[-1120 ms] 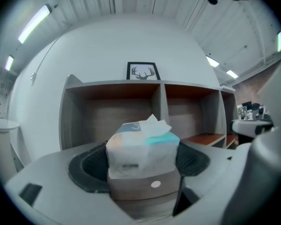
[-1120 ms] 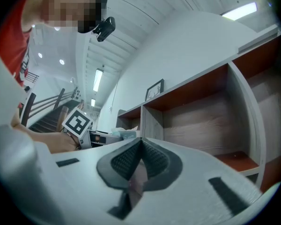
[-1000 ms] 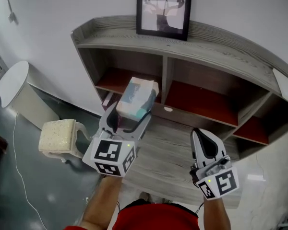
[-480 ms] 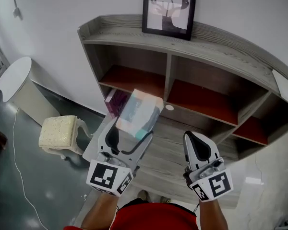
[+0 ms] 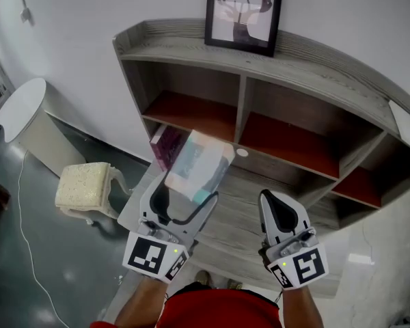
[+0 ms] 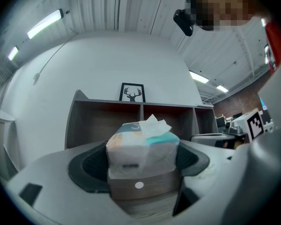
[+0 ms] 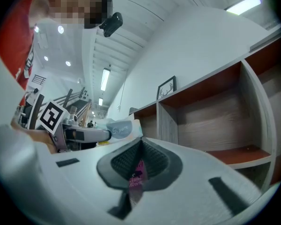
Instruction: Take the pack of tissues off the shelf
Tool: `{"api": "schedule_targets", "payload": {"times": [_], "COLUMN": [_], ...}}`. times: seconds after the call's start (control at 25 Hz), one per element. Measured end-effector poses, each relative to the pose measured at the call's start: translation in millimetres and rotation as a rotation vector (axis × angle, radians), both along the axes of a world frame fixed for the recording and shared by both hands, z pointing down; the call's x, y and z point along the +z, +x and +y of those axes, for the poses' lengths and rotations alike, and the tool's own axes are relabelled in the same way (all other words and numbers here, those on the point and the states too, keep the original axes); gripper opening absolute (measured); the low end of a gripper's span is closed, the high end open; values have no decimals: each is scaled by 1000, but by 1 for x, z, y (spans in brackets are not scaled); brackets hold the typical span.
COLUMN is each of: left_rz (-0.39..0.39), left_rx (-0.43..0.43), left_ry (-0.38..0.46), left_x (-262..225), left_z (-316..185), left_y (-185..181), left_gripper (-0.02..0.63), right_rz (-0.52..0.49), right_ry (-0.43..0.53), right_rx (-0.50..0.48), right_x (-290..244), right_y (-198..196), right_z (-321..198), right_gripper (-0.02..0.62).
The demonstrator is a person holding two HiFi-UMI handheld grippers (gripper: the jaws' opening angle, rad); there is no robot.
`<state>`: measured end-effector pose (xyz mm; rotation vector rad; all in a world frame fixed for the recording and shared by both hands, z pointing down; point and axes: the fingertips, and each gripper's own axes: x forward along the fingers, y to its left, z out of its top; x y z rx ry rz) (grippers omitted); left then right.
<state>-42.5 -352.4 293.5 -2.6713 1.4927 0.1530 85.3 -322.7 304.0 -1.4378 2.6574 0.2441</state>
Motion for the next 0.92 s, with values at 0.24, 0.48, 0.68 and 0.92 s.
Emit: {"api": "schedule_targets", "payload": {"times": [0.24,0.48,0.68,0.92], "left_rz": [-8,-8,-18,-18], "left_rx": [-6,-8,-18,-18], "left_ry": [2,0,-1,14], "left_x": [-1,-2,-1,-4], "left_z": [-1,0,-1,-2], "left_y": [-1,0,-3,0], "left_gripper": [405,405,405,405], "right_rz": [-1,0,-6,-3], "right_ry": [-2,-4,-2,7], "right_rx": [-3,-1,-10,-10], "right_x": [0,-1,0,-3], "right_y": [-1,0,-3,-1], "right_z": [2,4,2,0], "right_gripper": [4,5,5,5]}}
